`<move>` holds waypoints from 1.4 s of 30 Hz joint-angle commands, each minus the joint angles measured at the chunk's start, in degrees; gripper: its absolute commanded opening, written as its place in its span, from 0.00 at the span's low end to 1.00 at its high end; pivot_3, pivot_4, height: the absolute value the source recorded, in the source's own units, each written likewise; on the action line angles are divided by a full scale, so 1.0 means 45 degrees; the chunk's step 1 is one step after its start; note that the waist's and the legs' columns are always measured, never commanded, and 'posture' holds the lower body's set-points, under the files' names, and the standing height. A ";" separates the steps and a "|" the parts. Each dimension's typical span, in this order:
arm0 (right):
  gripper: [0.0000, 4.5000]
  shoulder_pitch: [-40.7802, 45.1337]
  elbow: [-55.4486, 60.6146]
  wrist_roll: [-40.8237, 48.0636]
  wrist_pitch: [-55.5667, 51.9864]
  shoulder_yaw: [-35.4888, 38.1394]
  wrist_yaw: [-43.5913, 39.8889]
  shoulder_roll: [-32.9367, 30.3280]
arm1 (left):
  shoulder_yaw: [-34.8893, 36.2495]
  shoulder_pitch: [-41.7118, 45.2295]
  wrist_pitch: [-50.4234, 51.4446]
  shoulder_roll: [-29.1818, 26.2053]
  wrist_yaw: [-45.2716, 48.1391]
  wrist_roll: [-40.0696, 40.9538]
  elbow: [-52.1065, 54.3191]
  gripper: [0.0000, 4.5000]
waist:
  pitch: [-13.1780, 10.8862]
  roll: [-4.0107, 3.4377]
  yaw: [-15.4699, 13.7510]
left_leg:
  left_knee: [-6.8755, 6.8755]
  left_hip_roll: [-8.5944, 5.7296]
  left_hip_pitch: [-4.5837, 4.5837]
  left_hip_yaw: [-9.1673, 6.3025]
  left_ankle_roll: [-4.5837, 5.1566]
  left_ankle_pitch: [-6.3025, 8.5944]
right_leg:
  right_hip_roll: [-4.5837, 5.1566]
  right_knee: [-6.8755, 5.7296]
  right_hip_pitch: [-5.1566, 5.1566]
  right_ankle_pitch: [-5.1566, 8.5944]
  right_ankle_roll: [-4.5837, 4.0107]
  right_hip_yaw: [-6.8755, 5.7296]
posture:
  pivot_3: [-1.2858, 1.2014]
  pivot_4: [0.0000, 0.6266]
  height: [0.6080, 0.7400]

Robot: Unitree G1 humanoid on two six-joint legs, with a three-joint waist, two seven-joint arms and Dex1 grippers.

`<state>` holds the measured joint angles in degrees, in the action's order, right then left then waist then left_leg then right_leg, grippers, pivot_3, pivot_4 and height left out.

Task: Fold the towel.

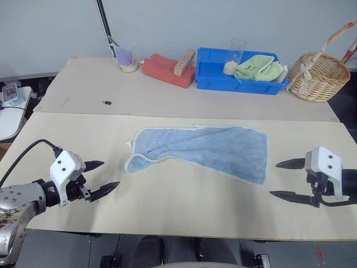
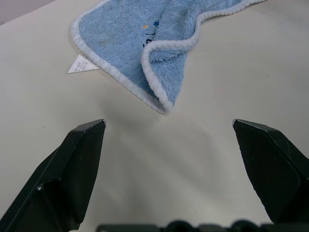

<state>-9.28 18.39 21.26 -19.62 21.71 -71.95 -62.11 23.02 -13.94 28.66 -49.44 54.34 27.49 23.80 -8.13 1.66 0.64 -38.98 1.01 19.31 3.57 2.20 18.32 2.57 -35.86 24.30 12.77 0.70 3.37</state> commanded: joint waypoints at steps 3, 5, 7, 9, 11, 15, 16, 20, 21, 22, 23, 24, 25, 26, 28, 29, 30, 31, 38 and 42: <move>0.98 0.0416 -0.0168 0.0042 0.0335 0.0048 0.0081 -0.0031 | 0.0467 0.0148 0.0036 0.0016 -0.0095 0.0301 0.0224 1.00 | 0.0000 0.0000 0.0008 | 0.0000 0.0000 -0.0001 0.0000 0.0000 0.0000 | 0.0000 0.0000 -0.0001 0.0000 0.0000 0.0000 | 0.52 0.24 1.00; 0.98 0.0611 -0.0281 0.0137 0.0280 -0.0006 0.0107 0.0000 | 0.0530 0.0179 -0.0069 -0.0008 -0.0008 0.0308 0.0152 1.00 | 0.0000 0.0000 0.0009 | 0.0000 0.0000 -0.0003 0.0002 0.0000 0.0000 | -0.0001 0.0000 0.0000 0.0000 0.0000 0.0001 | 0.52 0.24 1.00; 0.98 0.0726 -0.0346 0.0188 0.0234 -0.0031 0.0113 0.0015 | 0.0569 0.0178 -0.0257 -0.0023 0.0072 0.0272 0.0058 1.00 | 0.0000 -0.0001 0.0004 | 0.0000 0.0001 -0.0003 0.0001 0.0000 0.0000 | -0.0001 -0.0001 0.0000 0.0000 0.0000 0.0001 | 0.52 0.24 1.00; 0.98 0.0959 -0.0454 0.0312 0.0032 -0.0067 0.0224 0.0057 | 0.0616 0.0214 -0.0628 0.0018 0.0206 0.0212 -0.0114 1.00 | 0.0000 0.0000 0.0004 | 0.0000 0.0001 -0.0002 0.0001 0.0000 0.0000 | -0.0002 -0.0001 0.0000 0.0000 -0.0001 0.0001 | 0.52 0.24 1.00; 0.98 0.1131 -0.0517 0.0490 -0.0200 -0.0099 0.0227 0.0067 | 0.0625 0.0337 -0.0725 0.0007 0.0098 0.0115 -0.0383 1.00 | 0.0000 0.0000 0.0003 | 0.0000 0.0000 -0.0002 0.0001 0.0000 0.0000 | 0.0000 -0.0001 0.0000 0.0000 -0.0001 0.0001 | 0.52 0.24 1.00; 0.98 0.1221 -0.0479 0.0444 -0.0161 -0.0229 0.0295 0.0063 | 0.0412 0.0625 -0.1236 0.0000 0.0022 -0.0131 -0.0702 1.00 | 0.0000 -0.0001 -0.0001 | 0.0000 -0.0001 -0.0001 0.0001 0.0000 0.0000 | 0.0000 -0.0001 -0.0001 -0.0001 -0.0001 0.0001 | 0.52 0.24 1.00; 0.98 0.1229 -0.0453 0.0430 -0.0107 -0.0276 0.0289 0.0058 | 0.0344 0.0729 -0.1292 0.0010 0.0015 -0.0149 -0.0721 1.00 | 0.0000 0.0000 -0.0005 | 0.0000 -0.0001 -0.0001 0.0001 0.0000 0.0000 | 0.0000 0.0000 -0.0001 -0.0001 -0.0001 0.0001 | 0.52 0.24 1.00; 0.98 0.1403 0.0067 0.0649 -0.0372 -0.0433 0.0475 0.0075 | -0.0183 0.1686 -0.1035 0.0257 -0.0275 0.0061 -0.0830 1.00 | 0.0001 -0.0002 -0.0040 | -0.0003 -0.0002 0.0000 0.0000 0.0000 0.0000 | 0.0003 -0.0001 -0.0004 -0.0002 0.0000 0.0001 | 0.52 0.24 1.00; 0.98 0.1439 0.0406 0.0846 -0.0608 -0.0444 0.0546 0.0090 | -0.0509 0.2102 -0.0708 0.0367 -0.0597 -0.0036 -0.1002 1.00 | 0.0001 -0.0002 -0.0032 | -0.0004 -0.0004 -0.0001 0.0000 0.0000 0.0000 | 0.0004 -0.0005 -0.0004 -0.0003 0.0001 0.0001 | 0.52 0.24 1.00; 0.98 0.1478 0.0808 0.1049 -0.0867 -0.0449 0.0670 0.0130 | -0.0971 0.2526 -0.0494 0.0436 -0.0807 -0.0249 -0.1231 1.00 | 0.0002 -0.0004 -0.0033 | -0.0005 -0.0004 0.0000 0.0000 0.0000 0.0000 | 0.0003 -0.0005 -0.0002 -0.0003 0.0001 0.0002 | 0.52 0.24 1.00; 0.98 0.1491 0.1158 0.1227 -0.1091 -0.0450 0.0777 0.0156 | -0.1319 0.2854 -0.0465 0.0534 -0.0880 -0.0379 -0.1421 1.00 | 0.0002 -0.0004 -0.0055 | -0.0005 -0.0004 -0.0004 -0.0003 0.0000 0.0000 | 0.0002 -0.0009 -0.0009 -0.0003 0.0002 0.0001 | 0.52 0.24 1.00; 0.98 0.1511 0.1514 0.1394 -0.1317 -0.0461 0.0898 0.0194 | -0.1620 0.3127 -0.0425 0.0601 -0.0880 -0.0446 -0.1607 1.00 | 0.0002 -0.0003 -0.0056 | -0.0005 -0.0005 -0.0004 -0.0008 -0.0001 0.0000 | 0.0000 -0.0014 -0.0009 -0.0003 0.0002 0.0000 | 0.52 0.24 1.00; 0.98 0.1561 0.1886 0.1580 -0.1568 -0.0492 0.1069 0.0246 | -0.1961 0.3416 -0.0497 0.0693 -0.0806 -0.0533 -0.1842 1.00 | 0.0002 -0.0003 -0.0056 | -0.0005 -0.0006 -0.0001 -0.0009 -0.0002 -0.0001 | -0.0004 -0.0015 -0.0004 -0.0004 0.0003 0.0000 | 0.52 0.24 1.00; 0.98 0.1605 0.2218 0.1785 -0.1830 -0.0510 0.1240 0.0289 | -0.2264 0.3689 -0.0568 0.0783 -0.0778 -0.0630 -0.2077 1.00 | 0.0002 -0.0003 -0.0055 | -0.0004 -0.0007 -0.0003 -0.0013 -0.0001 -0.0001 | -0.0004 -0.0024 -0.0008 -0.0004 0.0003 -0.0001 | 0.52 0.24 1.00; 0.98 0.1751 0.2891 0.2179 -0.2391 -0.0578 0.1623 0.0364 | -0.2999 0.4332 -0.0871 0.0899 -0.0640 -0.1036 -0.2768 1.00 | 0.0001 -0.0001 -0.0032 | -0.0004 -0.0007 0.0002 -0.0013 -0.0002 -0.0001 | -0.0003 -0.0021 -0.0003 -0.0005 0.0004 0.0000 | 0.52 0.24 1.00; 0.98 0.1824 0.3182 0.2372 -0.2696 -0.0631 0.1833 0.0397 | -0.3389 0.4732 -0.1090 0.1045 -0.0616 -0.1298 -0.3268 1.00 | 0.0001 -0.0002 -0.0034 | -0.0003 -0.0008 0.0003 -0.0013 -0.0001 0.0000 | -0.0002 -0.0021 -0.0002 -0.0005 0.0004 0.0000 | 0.52 0.24 1.00; 0.98 0.1871 0.3417 0.2504 -0.2944 -0.0682 0.1989 0.0397 | -0.3730 0.5064 -0.1320 0.1152 -0.0531 -0.1534 -0.3709 1.00 | 0.0001 -0.0001 -0.0036 | -0.0004 -0.0009 0.0004 -0.0014 -0.0001 -0.0001 | -0.0002 -0.0020 -0.0003 -0.0006 0.0004 0.0000 | 0.52 0.24 1.00; 0.98 0.1905 0.3589 0.2586 -0.3142 -0.0737 0.2123 0.0393 | -0.4027 0.5413 -0.1519 0.1342 -0.0566 -0.1782 -0.4166 1.00 | 0.0001 -0.0001 -0.0035 | -0.0005 -0.0012 0.0005 -0.0014 -0.0001 -0.0001 | -0.0002 -0.0019 -0.0002 -0.0007 0.0005 0.0001 | 0.52 0.24 1.00; 0.98 0.2343 0.4363 0.3572 -0.3959 -0.0980 0.2832 0.0694 | -0.5189 0.6907 -0.2831 0.2410 -0.0301 -0.2656 -0.6342 1.00 | 0.0002 0.0003 -0.0045 | -0.0006 -0.0015 0.0016 -0.0015 0.0000 0.0000 | 0.0000 -0.0008 -0.0001 -0.0010 0.0009 0.0001 | 0.52 0.24 1.00; 1.00 0.2461 0.4554 0.3976 -0.4227 -0.0996 0.3094 0.0802 | -0.5288 0.7154 -0.3135 0.2591 -0.0002 -0.2683 -0.6675 0.88 | 0.0002 0.0003 -0.0014 | -0.0006 -0.0013 0.0020 -0.0021 0.0000 0.0000 | -0.0001 -0.0010 0.0003 -0.0011 0.0010 -0.0001 | 0.52 0.24 1.00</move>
<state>1.13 37.00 37.37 -37.90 16.35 -58.90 -58.71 -1.09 17.22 16.32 -37.64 53.40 15.75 -6.38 -8.12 1.67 0.57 -39.00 0.95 19.40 3.47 2.20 18.32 2.57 -35.91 24.32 12.73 0.75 3.37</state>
